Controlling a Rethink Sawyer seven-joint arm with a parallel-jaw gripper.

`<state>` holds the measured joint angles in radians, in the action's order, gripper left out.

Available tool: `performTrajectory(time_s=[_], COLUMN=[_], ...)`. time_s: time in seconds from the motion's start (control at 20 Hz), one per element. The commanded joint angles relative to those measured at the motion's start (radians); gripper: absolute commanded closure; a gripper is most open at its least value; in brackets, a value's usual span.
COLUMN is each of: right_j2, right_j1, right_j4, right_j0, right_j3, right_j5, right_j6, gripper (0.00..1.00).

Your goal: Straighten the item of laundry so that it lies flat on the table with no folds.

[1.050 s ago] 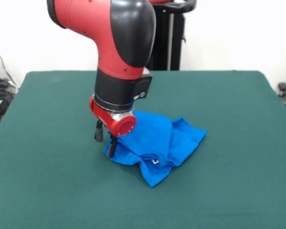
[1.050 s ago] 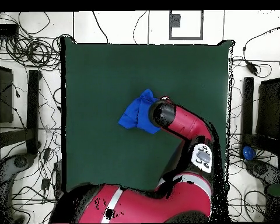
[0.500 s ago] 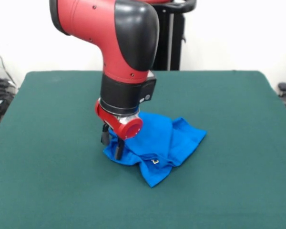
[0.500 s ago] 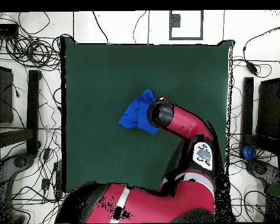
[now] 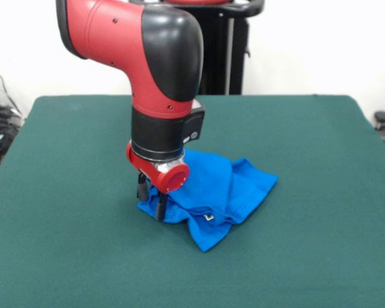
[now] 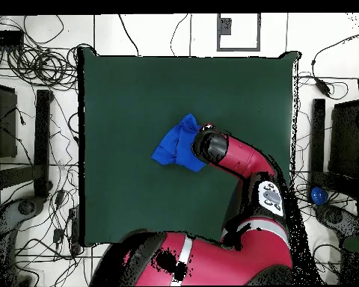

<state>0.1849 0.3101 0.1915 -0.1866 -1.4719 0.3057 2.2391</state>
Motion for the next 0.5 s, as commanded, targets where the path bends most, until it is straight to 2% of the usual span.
performTrajectory(time_s=[0.05,0.5], right_j2=[-0.154,-0.171], right_j1=[-0.04,-0.04], right_j4=[-0.065,-0.08], right_j0=[-0.007,-0.019], right_j3=[-0.103,-0.096], right_j5=[-0.028,-0.004], right_j6=[0.025,0.034], gripper=[0.0,0.0])
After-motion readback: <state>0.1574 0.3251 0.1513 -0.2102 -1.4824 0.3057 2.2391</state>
